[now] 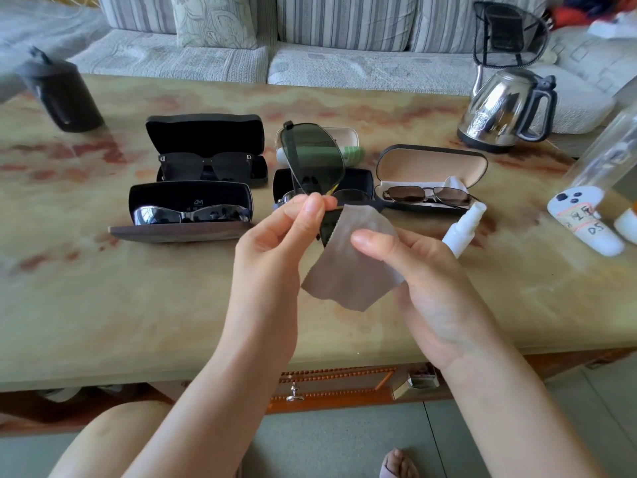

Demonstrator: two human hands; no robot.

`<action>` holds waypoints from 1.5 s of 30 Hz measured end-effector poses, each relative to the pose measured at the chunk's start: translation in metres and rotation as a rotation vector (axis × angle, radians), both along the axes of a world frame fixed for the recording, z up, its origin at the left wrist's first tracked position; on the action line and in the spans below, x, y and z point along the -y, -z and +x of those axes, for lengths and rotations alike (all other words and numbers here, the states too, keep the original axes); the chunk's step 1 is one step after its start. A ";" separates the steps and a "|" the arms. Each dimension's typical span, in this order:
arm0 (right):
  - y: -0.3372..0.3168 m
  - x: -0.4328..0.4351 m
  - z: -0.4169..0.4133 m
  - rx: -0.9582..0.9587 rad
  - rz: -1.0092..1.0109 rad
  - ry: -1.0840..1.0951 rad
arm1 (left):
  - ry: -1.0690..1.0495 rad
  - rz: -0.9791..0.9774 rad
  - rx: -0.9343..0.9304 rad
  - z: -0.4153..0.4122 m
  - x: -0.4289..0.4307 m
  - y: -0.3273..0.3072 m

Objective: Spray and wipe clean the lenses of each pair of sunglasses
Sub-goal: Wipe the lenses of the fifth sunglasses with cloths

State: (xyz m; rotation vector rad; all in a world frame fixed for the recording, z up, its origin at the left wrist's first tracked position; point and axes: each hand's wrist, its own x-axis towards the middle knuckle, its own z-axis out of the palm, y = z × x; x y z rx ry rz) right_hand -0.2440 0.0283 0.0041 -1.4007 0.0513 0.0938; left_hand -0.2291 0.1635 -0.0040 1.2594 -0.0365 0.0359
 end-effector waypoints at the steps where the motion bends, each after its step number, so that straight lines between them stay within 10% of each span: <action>1: 0.000 0.000 0.000 0.000 0.011 0.010 | 0.022 -0.002 0.001 -0.001 0.002 0.000; 45: -0.001 -0.008 0.001 0.026 -0.097 -0.066 | 0.033 -0.024 -0.084 -0.005 0.002 0.000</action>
